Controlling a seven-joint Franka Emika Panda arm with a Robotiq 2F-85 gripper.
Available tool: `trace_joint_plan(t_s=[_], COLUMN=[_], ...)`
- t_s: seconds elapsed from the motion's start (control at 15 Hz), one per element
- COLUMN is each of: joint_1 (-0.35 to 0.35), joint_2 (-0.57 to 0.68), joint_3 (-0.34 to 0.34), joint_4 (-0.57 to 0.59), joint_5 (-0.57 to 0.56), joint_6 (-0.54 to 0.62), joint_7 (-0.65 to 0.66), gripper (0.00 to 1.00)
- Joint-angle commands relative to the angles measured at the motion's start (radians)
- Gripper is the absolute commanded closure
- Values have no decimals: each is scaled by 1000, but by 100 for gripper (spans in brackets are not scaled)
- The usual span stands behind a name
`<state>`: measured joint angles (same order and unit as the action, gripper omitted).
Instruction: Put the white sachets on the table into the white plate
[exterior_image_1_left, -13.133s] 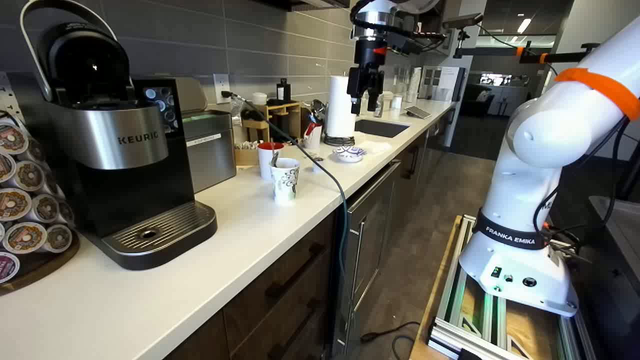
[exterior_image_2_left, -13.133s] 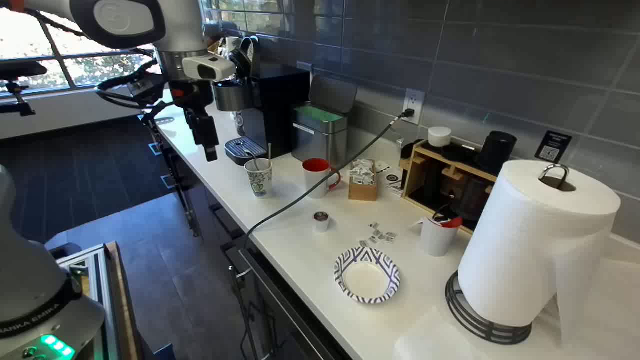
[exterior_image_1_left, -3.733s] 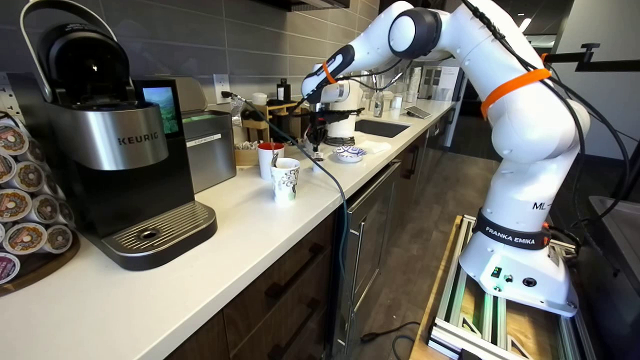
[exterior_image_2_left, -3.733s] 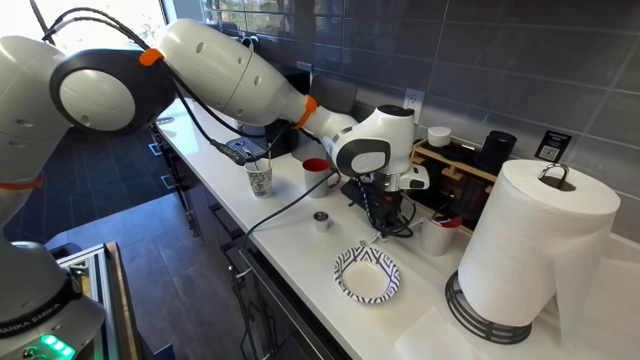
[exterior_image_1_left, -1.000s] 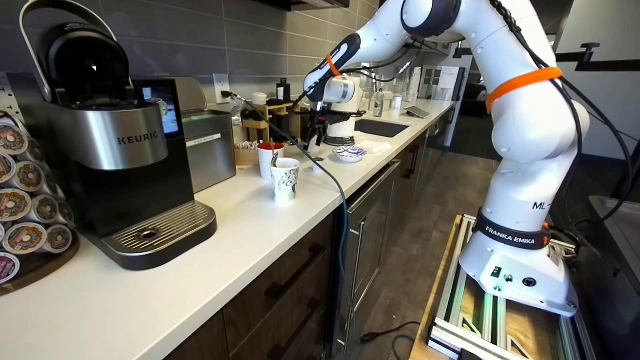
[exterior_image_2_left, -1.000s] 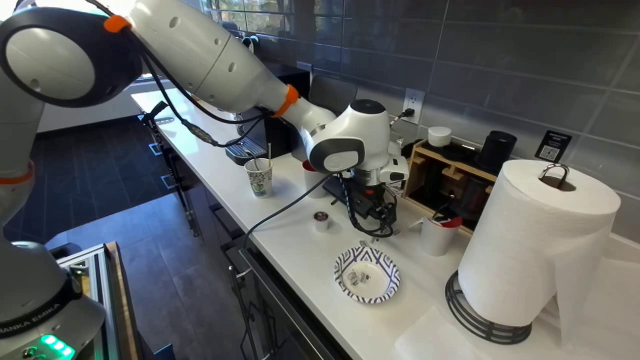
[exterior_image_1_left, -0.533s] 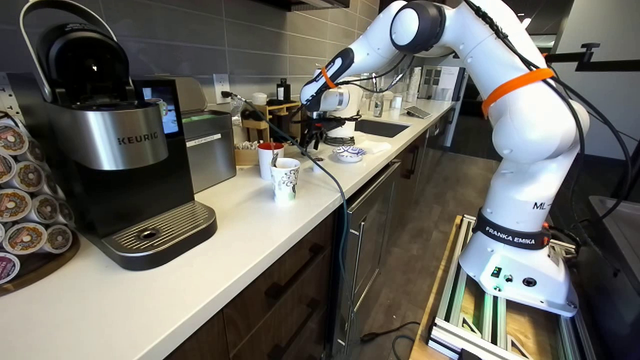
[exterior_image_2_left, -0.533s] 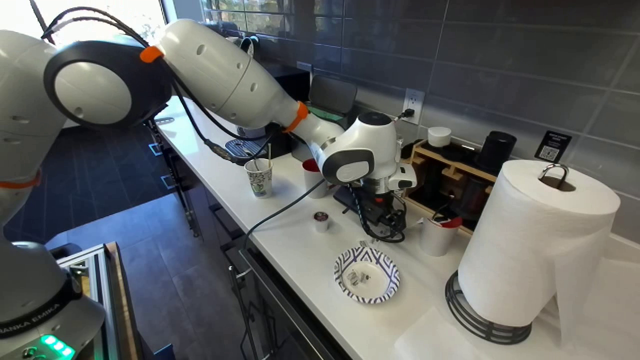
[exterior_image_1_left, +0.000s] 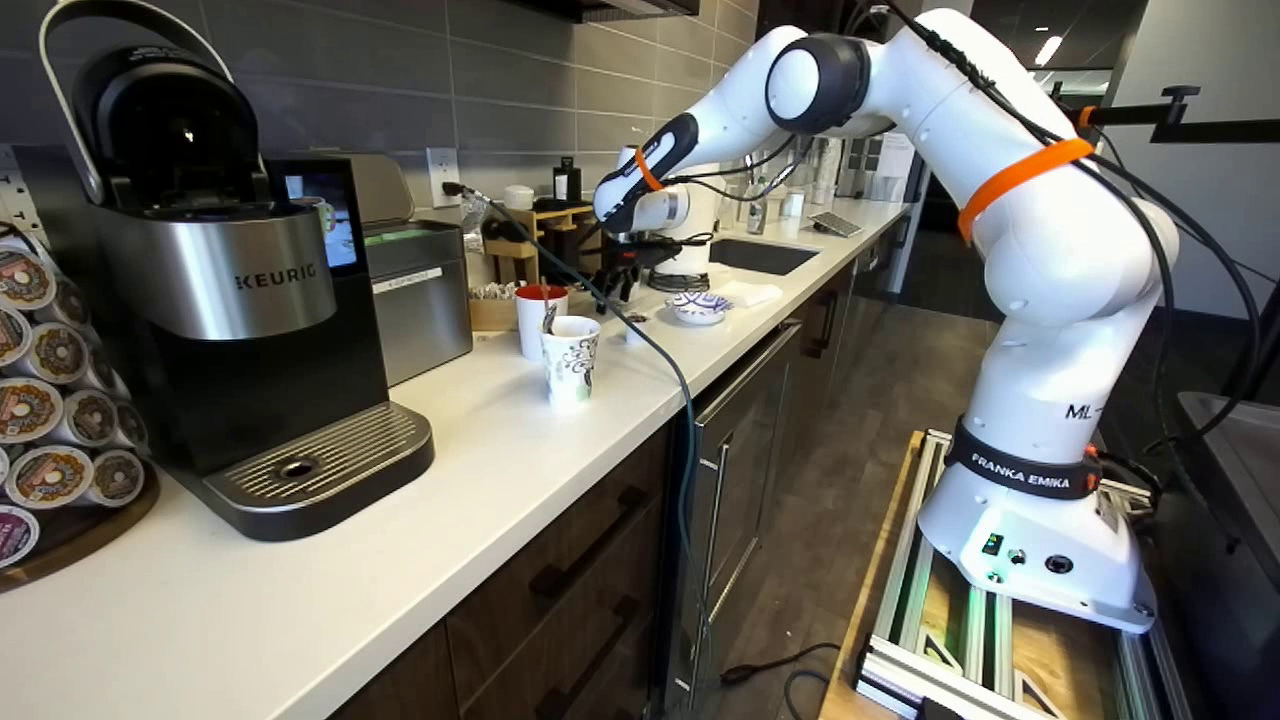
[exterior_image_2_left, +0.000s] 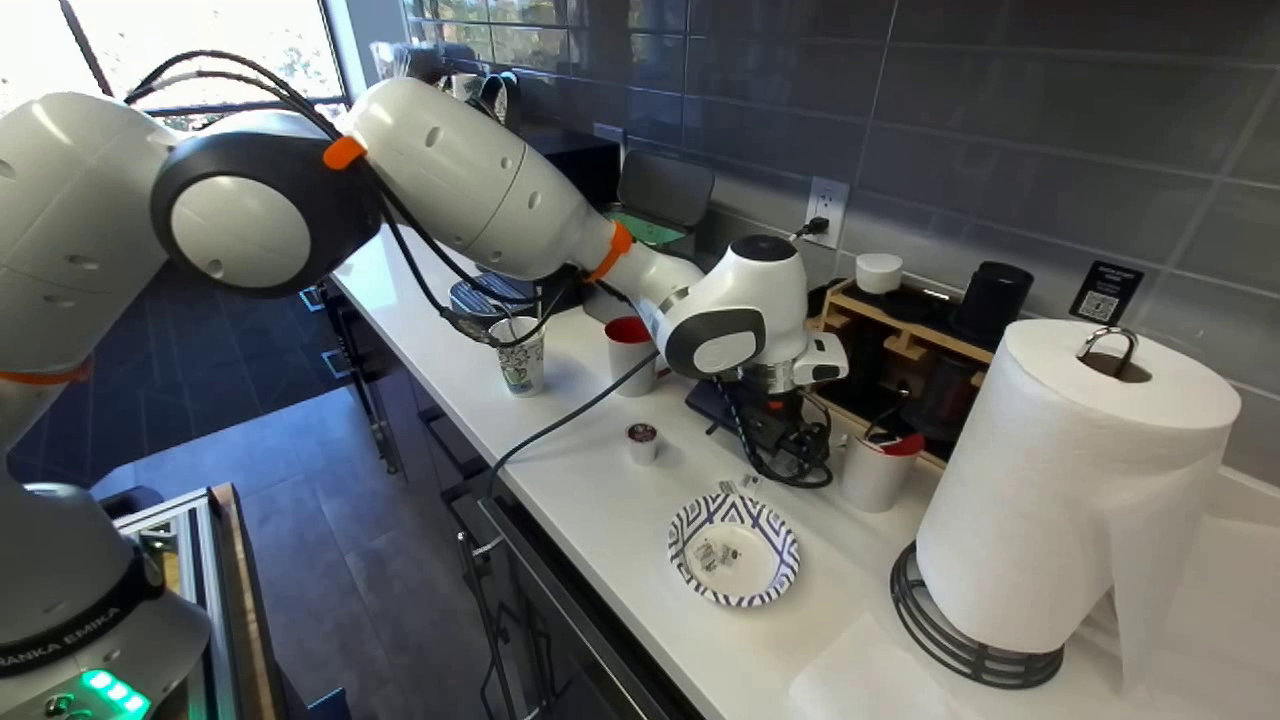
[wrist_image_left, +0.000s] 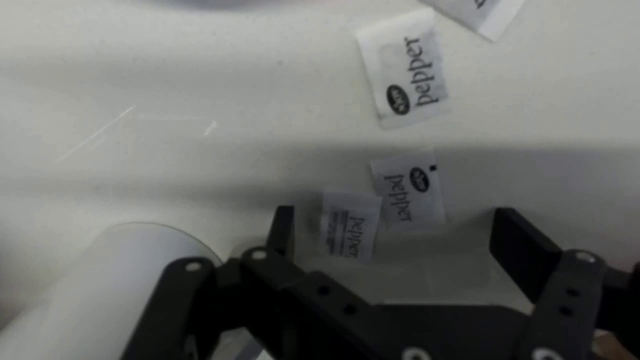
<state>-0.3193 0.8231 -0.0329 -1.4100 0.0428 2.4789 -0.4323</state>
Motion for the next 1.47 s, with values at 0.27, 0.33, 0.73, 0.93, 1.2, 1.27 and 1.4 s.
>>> trace_joint_plan(t_s=[0.27,0.33,0.73,0.93,1.2,1.27,1.4], joint_1=[-2,-2,-6,-2,-31,-41,-67], joint_2=[84,87,104,75,8,-22,-73], joint_3=[-11,-15,-34,-45,-28,-24,-11], joint_4=[132,145,226,215,155,122,76], joint_5=[-30,-33,-37,-47,-14,7,41], joint_6=[-109,-128,-309,-364,-367,-349,-330], joint_7=[21,27,55,73,53,39,15], gripper=[36,46,91,100,99,99,99])
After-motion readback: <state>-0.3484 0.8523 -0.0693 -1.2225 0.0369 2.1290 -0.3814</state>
